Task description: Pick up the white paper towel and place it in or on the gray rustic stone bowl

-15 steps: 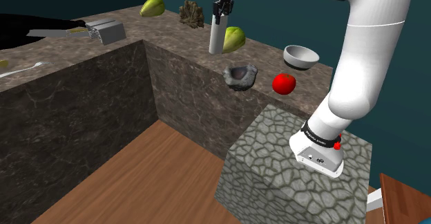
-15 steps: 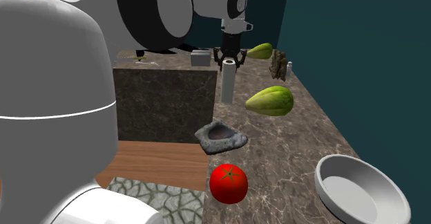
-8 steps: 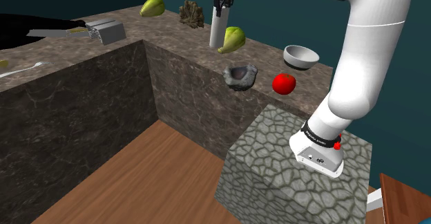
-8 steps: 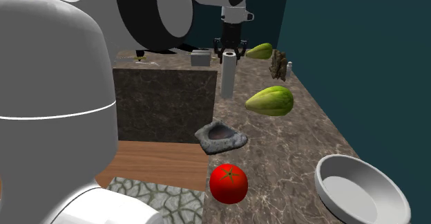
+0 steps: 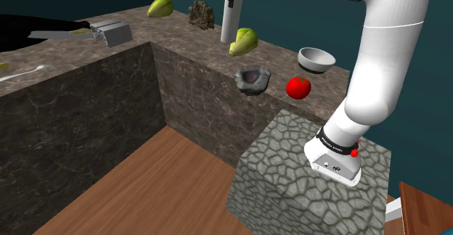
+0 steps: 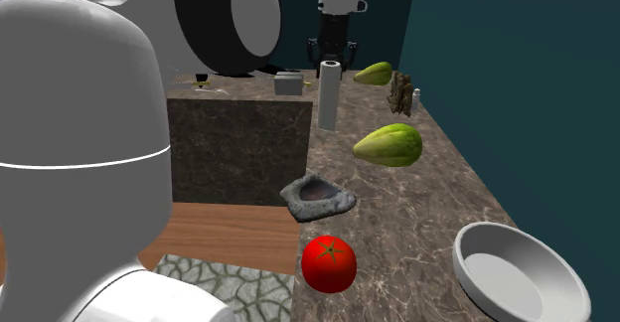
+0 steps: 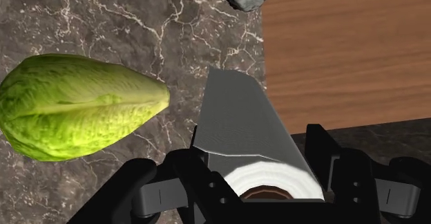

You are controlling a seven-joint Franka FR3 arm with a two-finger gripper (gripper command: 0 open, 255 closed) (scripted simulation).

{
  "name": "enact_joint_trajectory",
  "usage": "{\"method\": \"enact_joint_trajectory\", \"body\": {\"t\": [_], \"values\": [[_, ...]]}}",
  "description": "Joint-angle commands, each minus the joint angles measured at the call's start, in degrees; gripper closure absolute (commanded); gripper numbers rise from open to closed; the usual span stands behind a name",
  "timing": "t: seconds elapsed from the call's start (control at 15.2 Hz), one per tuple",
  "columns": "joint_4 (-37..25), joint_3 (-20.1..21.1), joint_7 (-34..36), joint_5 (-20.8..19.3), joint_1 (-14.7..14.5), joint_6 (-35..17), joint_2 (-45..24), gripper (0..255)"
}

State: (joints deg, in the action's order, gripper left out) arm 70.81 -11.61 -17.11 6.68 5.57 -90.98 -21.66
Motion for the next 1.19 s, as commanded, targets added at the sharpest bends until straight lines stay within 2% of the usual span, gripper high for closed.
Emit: {"method": "enact_joint_trajectory", "body": {"t": [0.0,0.13,0.33,0.59,1.12], "values": [[-2.7,0.0,0.0,0.1,0.3,2.1,-0.7,255],[-4.6,0.0,0.1,0.2,0.4,3.5,-1.2,255],[4.8,-0.5,-0.5,-1.2,-0.2,1.9,6.8,255],[14.4,-1.0,-0.9,-3.1,-0.6,1.5,16.1,255],[27.2,-1.4,-1.8,-6.7,0.0,4.5,32.3,255]]}}
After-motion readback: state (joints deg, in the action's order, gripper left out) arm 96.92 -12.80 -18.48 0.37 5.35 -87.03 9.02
